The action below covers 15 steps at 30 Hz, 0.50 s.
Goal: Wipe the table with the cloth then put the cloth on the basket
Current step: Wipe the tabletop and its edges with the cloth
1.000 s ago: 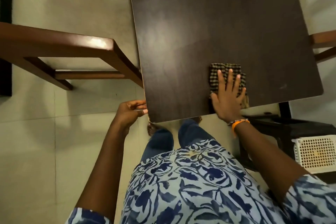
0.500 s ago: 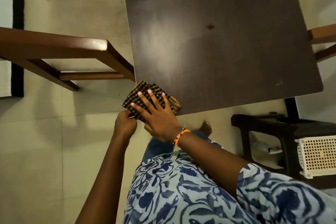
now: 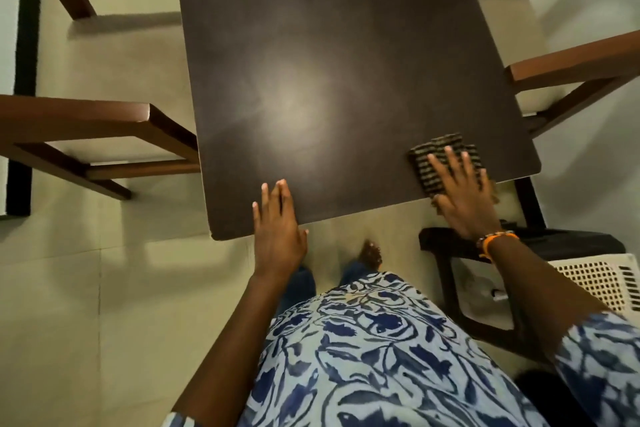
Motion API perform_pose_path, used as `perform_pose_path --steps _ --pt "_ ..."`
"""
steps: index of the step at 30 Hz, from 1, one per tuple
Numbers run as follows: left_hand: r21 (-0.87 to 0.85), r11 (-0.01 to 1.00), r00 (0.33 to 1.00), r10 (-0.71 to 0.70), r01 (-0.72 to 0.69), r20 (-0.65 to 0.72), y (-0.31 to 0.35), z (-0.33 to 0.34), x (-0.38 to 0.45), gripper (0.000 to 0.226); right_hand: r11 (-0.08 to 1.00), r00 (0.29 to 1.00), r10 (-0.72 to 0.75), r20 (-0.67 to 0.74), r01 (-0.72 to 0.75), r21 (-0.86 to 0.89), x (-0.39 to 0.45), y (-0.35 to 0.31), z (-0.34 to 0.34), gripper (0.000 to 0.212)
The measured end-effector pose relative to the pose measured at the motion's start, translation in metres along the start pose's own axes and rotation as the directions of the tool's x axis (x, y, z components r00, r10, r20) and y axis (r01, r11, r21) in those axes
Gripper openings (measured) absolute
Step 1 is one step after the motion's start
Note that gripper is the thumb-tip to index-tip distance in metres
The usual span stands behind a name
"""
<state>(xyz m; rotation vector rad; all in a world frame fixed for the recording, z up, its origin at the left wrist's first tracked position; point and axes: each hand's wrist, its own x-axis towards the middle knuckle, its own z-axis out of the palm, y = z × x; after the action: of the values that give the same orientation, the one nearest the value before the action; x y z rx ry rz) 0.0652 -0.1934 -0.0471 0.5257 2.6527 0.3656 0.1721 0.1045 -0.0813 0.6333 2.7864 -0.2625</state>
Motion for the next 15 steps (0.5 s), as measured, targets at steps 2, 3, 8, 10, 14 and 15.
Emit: perform_pose_path --steps 2,3,8,10,14,15 --pt "0.016 1.0 1.0 0.011 -0.011 0.014 0.011 0.001 0.003 0.08 0.992 0.994 0.11 -0.006 -0.11 0.062 0.002 0.025 -0.007 0.072" --pt "0.016 1.0 1.0 0.011 -0.011 0.014 0.016 0.001 0.004 0.08 0.985 0.988 0.154 -0.017 -0.152 0.084 0.004 0.029 -0.008 0.071" --pt "0.032 0.999 1.0 -0.007 0.007 0.015 0.028 0.005 0.008 0.085 0.926 0.94 0.339 -0.036 -0.327 0.19 0.013 -0.019 0.002 0.07" --pt "0.032 0.999 0.999 -0.033 0.033 0.012 0.034 0.009 0.008 0.087 0.956 0.963 0.267 -0.042 -0.258 0.141 0.012 -0.043 0.006 0.074" --pt "0.038 0.997 0.998 -0.068 0.068 0.0 0.052 0.018 0.011 0.091 0.996 0.998 0.042 -0.036 -0.039 0.077 0.009 -0.077 0.013 0.073" --pt "0.046 0.997 0.998 -0.065 0.065 -0.006 0.06 0.022 0.013 0.092 0.997 0.998 -0.036 -0.042 0.038 0.062 0.008 -0.082 0.016 0.071"
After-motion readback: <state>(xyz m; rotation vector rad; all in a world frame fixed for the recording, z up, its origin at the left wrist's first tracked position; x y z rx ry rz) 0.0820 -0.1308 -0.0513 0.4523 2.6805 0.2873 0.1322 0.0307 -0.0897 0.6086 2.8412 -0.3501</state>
